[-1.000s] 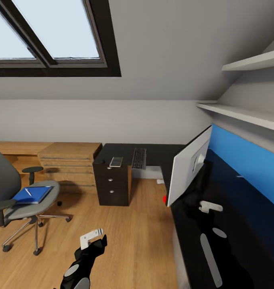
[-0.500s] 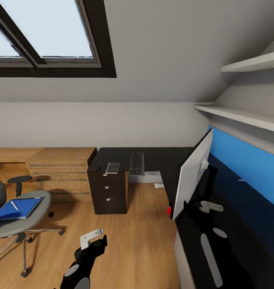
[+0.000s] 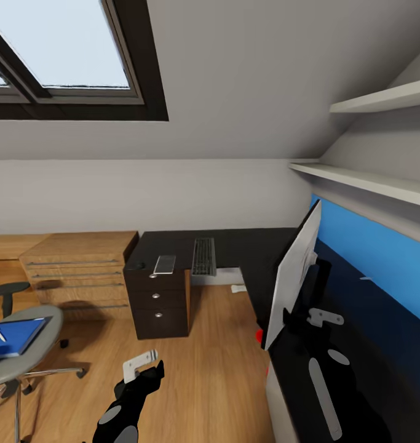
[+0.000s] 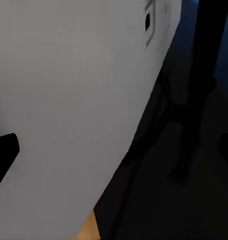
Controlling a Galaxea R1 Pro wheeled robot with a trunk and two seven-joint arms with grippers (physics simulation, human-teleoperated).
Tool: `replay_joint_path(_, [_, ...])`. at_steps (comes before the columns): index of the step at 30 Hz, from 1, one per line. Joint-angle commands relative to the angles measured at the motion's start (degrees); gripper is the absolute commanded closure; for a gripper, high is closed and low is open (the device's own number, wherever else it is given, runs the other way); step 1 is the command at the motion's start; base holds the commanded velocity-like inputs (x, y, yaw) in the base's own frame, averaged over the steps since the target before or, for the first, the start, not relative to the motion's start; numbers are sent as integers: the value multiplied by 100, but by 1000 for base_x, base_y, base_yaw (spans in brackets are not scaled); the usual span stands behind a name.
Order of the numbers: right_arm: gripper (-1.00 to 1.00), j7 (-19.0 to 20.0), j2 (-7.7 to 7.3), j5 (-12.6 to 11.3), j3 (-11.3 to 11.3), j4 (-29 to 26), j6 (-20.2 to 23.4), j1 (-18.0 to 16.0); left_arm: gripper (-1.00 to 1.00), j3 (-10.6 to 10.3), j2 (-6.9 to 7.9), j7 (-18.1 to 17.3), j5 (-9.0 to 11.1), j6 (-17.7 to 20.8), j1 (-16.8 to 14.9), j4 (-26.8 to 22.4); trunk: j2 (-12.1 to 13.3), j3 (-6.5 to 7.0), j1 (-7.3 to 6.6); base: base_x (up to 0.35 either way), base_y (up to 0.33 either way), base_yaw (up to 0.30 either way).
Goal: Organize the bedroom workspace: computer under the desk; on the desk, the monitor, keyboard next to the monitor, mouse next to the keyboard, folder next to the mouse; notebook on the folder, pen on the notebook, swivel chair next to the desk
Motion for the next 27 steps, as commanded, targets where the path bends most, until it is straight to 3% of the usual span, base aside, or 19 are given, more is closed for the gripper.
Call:
replay_joint_path(1, [-100,-32,3,-60,-2,-9,22,-5,-100,-14,6,39,13,23,-7,-8,-7,-9,4,253,83,-3])
replay_joint_path(19, [-100,-32,4,-60,-2,-9,22,-5,-100,-31,-3,45,15,23,-7,3,-7,-9,4,199,25,0])
replay_joint_path(27, [-100,-32,4,-60,-2,-9,22,-5,-100,-27,-3,39,16,23,-7,4,-7,-9,4,11,122,0])
